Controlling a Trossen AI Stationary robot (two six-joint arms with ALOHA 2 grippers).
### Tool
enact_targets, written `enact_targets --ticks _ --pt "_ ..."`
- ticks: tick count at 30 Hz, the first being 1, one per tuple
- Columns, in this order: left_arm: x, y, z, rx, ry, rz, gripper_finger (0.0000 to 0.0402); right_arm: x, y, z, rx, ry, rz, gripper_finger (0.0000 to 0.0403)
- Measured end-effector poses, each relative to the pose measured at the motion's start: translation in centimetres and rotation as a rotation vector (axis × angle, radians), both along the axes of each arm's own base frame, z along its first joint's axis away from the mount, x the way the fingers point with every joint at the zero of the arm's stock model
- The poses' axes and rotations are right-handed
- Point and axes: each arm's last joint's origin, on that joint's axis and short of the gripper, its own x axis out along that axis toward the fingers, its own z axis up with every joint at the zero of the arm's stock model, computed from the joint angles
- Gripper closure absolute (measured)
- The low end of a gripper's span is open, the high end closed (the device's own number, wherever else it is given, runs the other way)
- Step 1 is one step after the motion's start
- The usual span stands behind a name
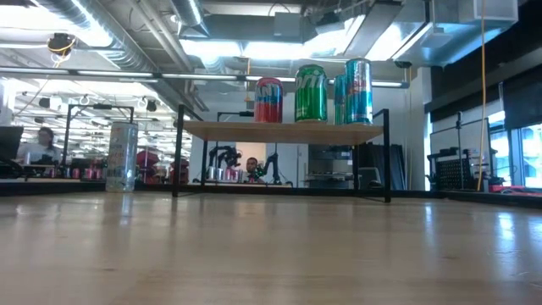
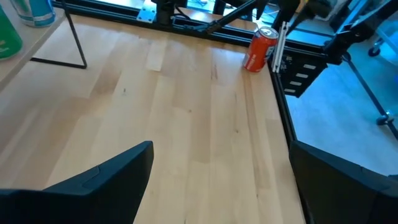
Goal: Place canned beverage on shelf
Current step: Put the red soda can on the shelf aligned with the other red soda can
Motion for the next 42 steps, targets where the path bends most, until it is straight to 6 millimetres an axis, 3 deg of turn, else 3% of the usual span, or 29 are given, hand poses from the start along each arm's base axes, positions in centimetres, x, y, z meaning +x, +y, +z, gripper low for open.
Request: enact_targets --ticks 7,11,26,38,42 --pt "0.0 0.0 0.0 0.0 0.0 -0.001 0.0038 -5.2 0.5 1.2 -0.003 -0.067 -0.269 0.004" --pt "0.0 0.0 0.0 0.0 0.0 -0.001 0.0038 -6.8 0.7 1.3 -0.015 -0.072 -0.389 0.004" --pt "0.0 0.0 0.0 0.0 0.0 0.0 0.0038 -5.8 1.8 -0.9 -0.065 -0.029 -0.422 0.004" --pt "0.0 0.0 0.0 0.001 0.0 0.002 0.0038 -5.5 2.4 -6.6 0.016 0.044 -0.421 0.004" --pt "0.0 0.0 0.0 0.003 -0.001 0.006 0.0038 -5.3 2.3 -7.7 0.027 0.003 -0.403 0.0041"
